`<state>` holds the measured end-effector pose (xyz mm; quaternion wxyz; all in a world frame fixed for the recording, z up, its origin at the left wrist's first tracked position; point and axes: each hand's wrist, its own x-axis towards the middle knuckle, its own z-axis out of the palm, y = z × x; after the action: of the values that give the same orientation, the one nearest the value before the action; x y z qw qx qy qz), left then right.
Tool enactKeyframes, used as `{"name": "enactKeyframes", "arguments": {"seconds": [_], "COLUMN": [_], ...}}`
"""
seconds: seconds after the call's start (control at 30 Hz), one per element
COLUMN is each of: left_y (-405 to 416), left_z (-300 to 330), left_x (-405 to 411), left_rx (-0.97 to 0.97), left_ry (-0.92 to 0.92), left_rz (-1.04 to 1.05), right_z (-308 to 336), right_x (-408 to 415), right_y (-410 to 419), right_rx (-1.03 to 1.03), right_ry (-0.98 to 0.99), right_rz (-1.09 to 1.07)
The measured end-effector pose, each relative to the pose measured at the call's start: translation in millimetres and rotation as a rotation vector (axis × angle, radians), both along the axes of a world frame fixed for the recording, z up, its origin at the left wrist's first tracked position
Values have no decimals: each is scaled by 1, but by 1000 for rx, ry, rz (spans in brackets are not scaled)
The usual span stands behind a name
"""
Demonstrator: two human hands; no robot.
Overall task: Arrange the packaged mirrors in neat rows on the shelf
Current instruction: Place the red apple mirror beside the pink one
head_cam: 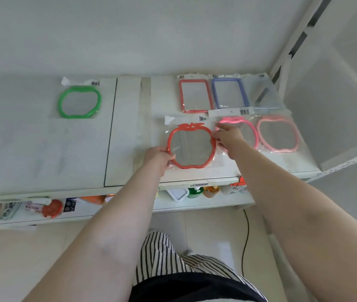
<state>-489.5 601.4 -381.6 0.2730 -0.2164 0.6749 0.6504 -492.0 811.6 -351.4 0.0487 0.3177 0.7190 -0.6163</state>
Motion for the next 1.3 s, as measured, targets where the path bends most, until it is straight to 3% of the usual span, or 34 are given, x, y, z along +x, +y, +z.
{"name": "enactKeyframes", "arguments": {"seconds": [0.3,0.53,0.63,0.83,1.07,1.3], "left_y": [21,37,40,40,45,45], "left_z": [-19,-28,-16,-14,-14,-21], "left_x": [-20,-35,-34,-29,-25,-25], "left_rx": [-60,-315,-516,-689,-691,-729], "left_ry": [57,161,227,260,330,388], "left_rz": [8,49,-26,-87,-117,-173], "right_z": [-4,-15,-22,-36,-53,-53], "right_x": [-35,-48,-45,-18,-2,0], "right_y": [15,26,28,27,9,7], "right_rx": [5,22,134,433,740,773], "right_ry": [44,34,68,81,-55,-73], "right_rz": [127,110,137,159,160,173]}}
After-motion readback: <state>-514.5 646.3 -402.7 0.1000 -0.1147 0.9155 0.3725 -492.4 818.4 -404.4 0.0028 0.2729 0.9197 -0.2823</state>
